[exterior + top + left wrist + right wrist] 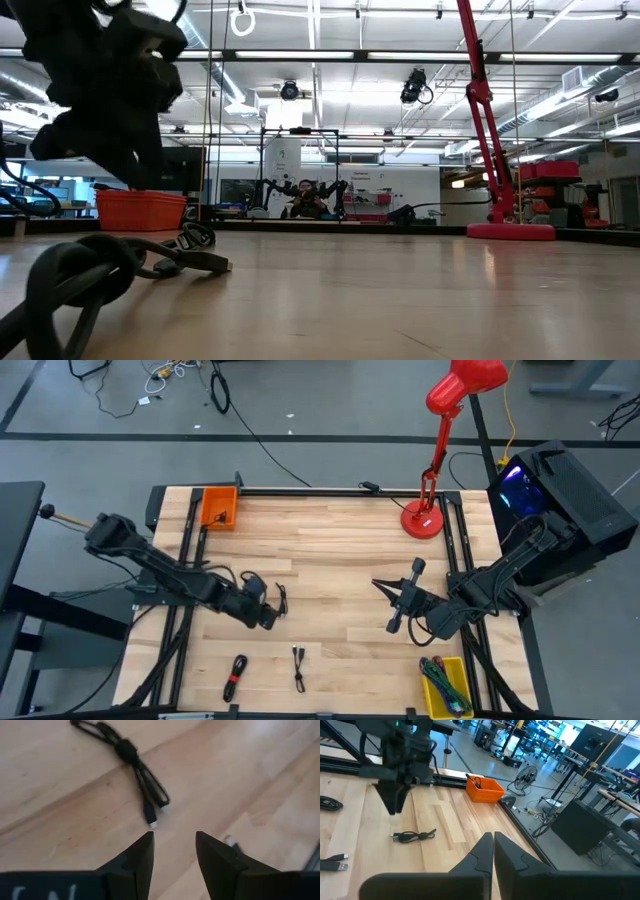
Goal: Pick & Place USB Port
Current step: Put the top black charger cable into the orange bin
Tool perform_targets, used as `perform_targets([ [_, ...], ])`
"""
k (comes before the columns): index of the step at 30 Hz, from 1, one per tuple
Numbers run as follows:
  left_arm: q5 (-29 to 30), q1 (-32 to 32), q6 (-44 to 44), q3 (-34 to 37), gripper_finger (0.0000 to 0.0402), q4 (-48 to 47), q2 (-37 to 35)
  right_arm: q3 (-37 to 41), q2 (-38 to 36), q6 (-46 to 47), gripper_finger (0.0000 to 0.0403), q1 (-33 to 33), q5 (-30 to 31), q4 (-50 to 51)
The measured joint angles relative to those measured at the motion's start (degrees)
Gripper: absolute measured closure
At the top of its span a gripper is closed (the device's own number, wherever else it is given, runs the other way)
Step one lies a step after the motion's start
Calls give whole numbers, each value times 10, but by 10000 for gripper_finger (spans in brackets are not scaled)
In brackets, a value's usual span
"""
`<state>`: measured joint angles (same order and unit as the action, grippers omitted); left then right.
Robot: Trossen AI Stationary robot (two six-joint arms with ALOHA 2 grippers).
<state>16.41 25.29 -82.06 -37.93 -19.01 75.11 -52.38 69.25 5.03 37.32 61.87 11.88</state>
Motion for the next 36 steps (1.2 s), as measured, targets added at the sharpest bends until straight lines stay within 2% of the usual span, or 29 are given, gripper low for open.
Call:
perform_targets([
  [7,-20,-17,1,0,240,28,48,0,0,3,387,0,-25,12],
  [15,-21,-57,37,0,239,69,49,0,0,2,387,0,-25,16],
  [27,-58,-104,69,0,239,67,93,0,0,6,387,0,-30,27],
  [36,-62,-122,77,0,239,93,135,0,0,7,387,0,-34,30],
])
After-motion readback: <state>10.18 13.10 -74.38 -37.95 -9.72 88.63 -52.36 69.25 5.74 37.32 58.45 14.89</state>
